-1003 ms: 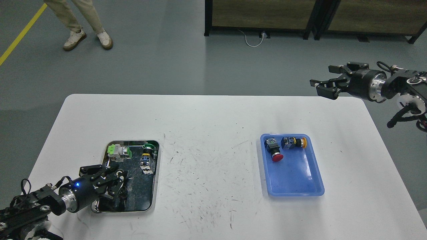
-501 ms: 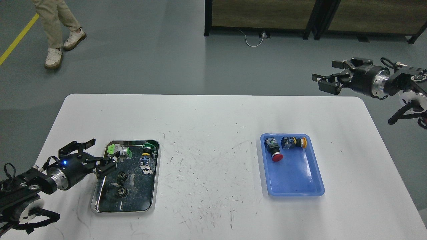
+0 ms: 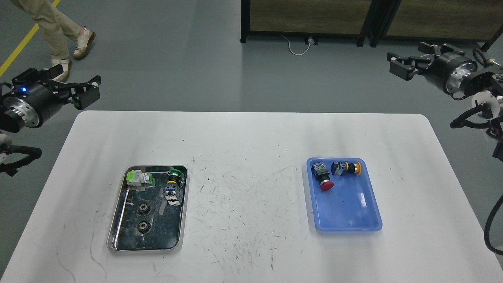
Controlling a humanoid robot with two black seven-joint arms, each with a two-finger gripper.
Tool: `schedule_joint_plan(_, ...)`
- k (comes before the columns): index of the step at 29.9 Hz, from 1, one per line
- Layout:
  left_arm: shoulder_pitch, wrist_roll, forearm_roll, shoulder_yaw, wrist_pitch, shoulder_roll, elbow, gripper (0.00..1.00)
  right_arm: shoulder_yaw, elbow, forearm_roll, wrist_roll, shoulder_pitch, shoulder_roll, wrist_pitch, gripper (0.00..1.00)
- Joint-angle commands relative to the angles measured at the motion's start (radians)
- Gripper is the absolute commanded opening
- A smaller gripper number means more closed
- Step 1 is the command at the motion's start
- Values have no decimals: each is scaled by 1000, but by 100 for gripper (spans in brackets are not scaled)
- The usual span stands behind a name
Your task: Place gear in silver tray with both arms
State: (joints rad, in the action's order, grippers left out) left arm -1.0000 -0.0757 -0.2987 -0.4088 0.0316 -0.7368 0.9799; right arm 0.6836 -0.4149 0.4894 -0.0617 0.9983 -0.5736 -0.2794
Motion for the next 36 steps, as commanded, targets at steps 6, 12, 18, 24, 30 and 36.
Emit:
schedule_joint_plan(6,-183,63,50,18,1,68,-118,97,24,62,-58,-17,66,9,72,93)
schedule_joint_plan(12,-296,93,50,18,1,157,-231,97,10,107,-78,-13,137,49,103,93)
schedule_joint_plan(18,-353,99,50,18,2,224,-297,97,4,134,-78,-13,178,93,123,96)
schedule_joint_plan(24,-379,99,50,19,1,286,-326,97,-4,136,-78,-17,186,133,181,100)
schedule_joint_plan(30,-393,96,50,22,-9,309,-328,98,-4,131,-78,-15,226,144,285,100)
schedule_joint_plan(36,-393,96,50,22,-12,323,-328,98,-13,113,-78,-15,266,150,319,100)
